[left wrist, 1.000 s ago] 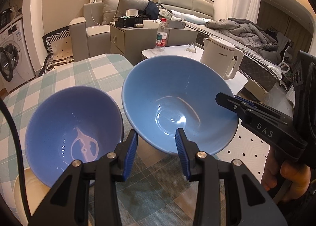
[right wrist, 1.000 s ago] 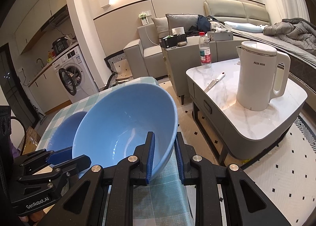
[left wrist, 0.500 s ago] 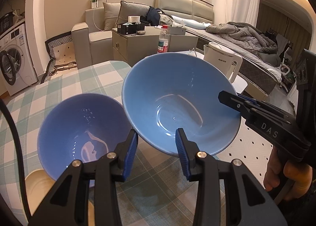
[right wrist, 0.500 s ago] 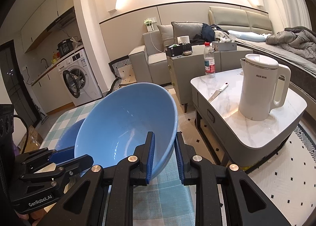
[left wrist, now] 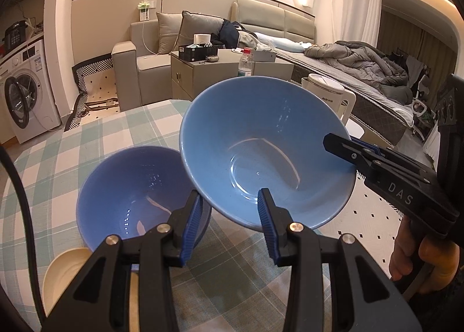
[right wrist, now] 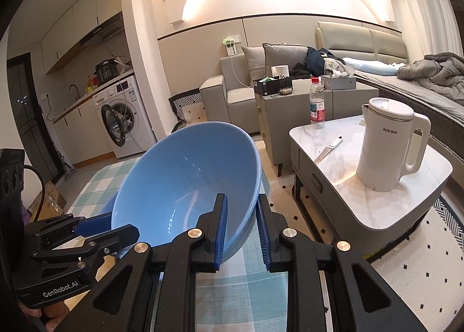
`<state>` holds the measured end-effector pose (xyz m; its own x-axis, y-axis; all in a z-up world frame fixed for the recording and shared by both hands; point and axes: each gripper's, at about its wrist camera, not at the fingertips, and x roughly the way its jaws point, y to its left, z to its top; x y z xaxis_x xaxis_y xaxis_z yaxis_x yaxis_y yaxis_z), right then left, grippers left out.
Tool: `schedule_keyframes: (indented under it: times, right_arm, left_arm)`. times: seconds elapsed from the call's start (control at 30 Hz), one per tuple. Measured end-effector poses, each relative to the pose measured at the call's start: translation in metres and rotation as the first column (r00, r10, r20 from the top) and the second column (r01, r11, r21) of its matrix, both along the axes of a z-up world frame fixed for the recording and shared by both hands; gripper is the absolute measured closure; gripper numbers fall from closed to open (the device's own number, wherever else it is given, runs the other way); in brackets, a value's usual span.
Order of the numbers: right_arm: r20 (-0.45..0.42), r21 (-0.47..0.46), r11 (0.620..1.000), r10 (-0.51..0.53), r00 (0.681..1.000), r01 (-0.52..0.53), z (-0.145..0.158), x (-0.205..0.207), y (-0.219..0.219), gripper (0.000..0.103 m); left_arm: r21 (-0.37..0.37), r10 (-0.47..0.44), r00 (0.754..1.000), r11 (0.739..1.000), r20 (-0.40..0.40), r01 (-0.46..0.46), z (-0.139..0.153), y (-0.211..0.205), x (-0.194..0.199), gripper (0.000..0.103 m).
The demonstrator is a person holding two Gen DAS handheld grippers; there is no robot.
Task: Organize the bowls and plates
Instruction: 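Lift the light blue bowl with both grippers and carry it toward the dark blue bowls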
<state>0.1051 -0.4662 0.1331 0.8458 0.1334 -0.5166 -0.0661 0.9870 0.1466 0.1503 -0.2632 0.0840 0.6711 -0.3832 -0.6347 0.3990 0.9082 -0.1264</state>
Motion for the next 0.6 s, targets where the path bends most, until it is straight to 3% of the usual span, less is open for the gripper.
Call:
schedule_keyframes:
  times: [0.6]
  right_arm:
    - [0.034, -0.017, 0.998, 0.055, 0.998, -0.054, 0.010, -0.002, 0.027, 0.082]
  left_arm:
    - [-0.013, 0.048, 0.998, 0.999, 0.043, -0.047, 0.010, 0.028, -0.014, 0.065]
